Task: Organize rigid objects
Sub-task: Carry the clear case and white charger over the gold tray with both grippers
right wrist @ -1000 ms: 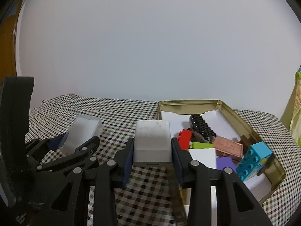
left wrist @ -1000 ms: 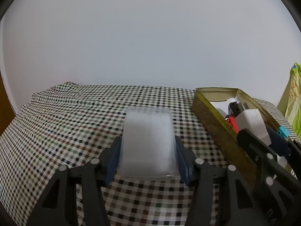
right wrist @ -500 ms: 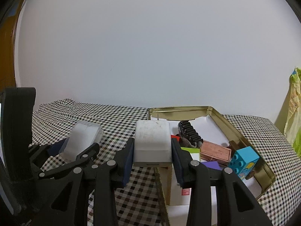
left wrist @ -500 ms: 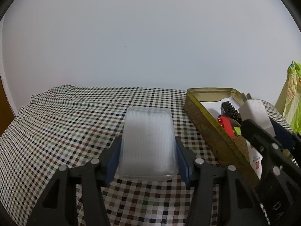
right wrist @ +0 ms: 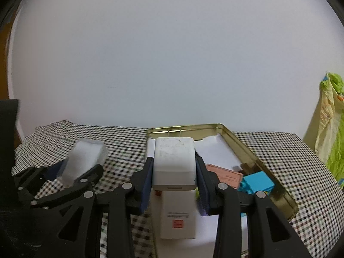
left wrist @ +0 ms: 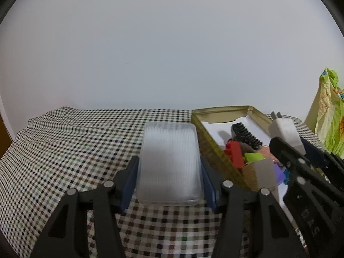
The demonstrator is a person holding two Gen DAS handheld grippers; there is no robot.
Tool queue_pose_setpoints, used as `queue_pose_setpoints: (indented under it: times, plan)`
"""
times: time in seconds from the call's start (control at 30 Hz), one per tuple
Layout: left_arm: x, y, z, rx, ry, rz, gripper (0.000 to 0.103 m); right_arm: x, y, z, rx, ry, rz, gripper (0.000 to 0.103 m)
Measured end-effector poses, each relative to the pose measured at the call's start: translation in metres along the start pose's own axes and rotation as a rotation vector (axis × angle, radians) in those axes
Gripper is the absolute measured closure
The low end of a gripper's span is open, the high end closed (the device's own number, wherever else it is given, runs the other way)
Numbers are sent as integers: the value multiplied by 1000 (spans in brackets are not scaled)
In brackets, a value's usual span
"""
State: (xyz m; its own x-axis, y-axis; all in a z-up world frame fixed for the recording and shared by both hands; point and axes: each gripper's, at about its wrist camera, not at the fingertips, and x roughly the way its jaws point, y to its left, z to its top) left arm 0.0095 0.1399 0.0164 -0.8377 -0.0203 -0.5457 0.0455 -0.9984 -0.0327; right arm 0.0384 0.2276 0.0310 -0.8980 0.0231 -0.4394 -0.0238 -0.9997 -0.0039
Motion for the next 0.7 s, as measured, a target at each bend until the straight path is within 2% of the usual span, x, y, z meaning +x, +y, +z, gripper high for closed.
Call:
queue_pose_setpoints:
  times: [0.23, 0.7]
  plan:
    - [-4, -15, 7, 23, -19, -21, 49, 12, -26, 4, 32, 8, -31, 62]
    - [-2, -48, 12, 60, -29, -69, 49, 2, -52, 7, 62, 14, -82, 62]
